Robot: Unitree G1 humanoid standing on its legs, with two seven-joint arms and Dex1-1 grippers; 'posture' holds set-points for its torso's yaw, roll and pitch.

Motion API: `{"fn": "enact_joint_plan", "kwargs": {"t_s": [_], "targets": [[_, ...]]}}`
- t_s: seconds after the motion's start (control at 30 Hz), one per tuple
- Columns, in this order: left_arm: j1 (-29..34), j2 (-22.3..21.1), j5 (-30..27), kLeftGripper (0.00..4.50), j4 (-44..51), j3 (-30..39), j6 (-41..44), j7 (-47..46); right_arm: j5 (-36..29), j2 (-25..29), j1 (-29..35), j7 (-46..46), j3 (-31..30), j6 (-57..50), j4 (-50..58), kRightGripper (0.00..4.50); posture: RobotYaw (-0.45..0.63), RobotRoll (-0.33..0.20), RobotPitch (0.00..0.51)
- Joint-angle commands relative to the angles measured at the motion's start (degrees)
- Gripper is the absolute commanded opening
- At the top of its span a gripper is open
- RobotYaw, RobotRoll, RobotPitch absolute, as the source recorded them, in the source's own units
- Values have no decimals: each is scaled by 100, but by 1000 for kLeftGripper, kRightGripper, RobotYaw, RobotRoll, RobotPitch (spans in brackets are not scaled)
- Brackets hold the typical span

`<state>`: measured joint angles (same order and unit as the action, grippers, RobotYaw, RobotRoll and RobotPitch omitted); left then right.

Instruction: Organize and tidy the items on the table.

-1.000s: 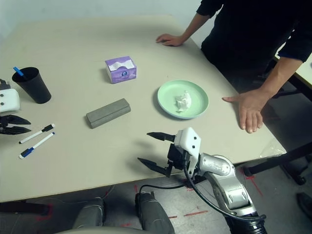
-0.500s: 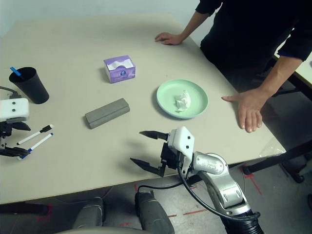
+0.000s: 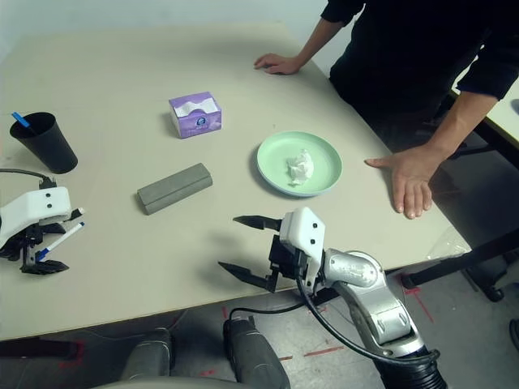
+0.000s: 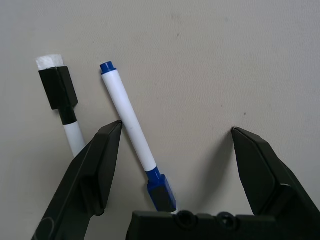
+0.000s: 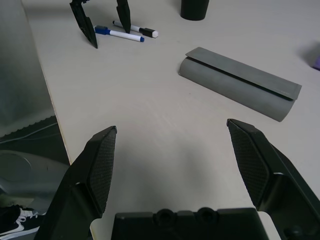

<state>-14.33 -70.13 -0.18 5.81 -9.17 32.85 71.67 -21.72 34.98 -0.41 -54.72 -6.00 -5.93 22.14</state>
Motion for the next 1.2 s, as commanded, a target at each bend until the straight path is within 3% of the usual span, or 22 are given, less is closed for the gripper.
{"fn": "enact_joint_plan", "kwargs": {"t_s": [0.03, 0.2, 0.27, 0.57, 0.7, 0.9, 1.2], "targets": [[83, 113, 210, 4452, -288, -186, -151, -153, -29, 34, 51, 5, -13, -79, 152, 4500, -95, 0, 148], [82, 216, 323, 4452, -642, -188, -427, -234, -27, 46, 88, 1, 5, -87, 179, 4500, -100, 0, 150], [45, 282, 350, 4057, -758, -172, -508, -287, -23, 45, 90, 0, 2, -90, 180, 4500, -100, 0, 150], [110, 204, 51, 1286, -433, -35, -240, 68, -50, 77, 185, -26, 25, -92, 218, 4500, -99, 0, 151], [-416, -33, -361, 21, -24, 260, 115, 480, -122, 119, 305, -18, 67, -163, 339, 4500, -90, 0, 155], [-1773, -48, -548, 21, -332, 321, 382, 629, -201, 211, 541, -31, 122, -198, 475, 4500, -81, 0, 151], [-1610, 272, -1130, 21, 336, 691, 1199, 183, -247, 123, 443, 100, 197, -237, 369, 4500, -73, 0, 137]]}}
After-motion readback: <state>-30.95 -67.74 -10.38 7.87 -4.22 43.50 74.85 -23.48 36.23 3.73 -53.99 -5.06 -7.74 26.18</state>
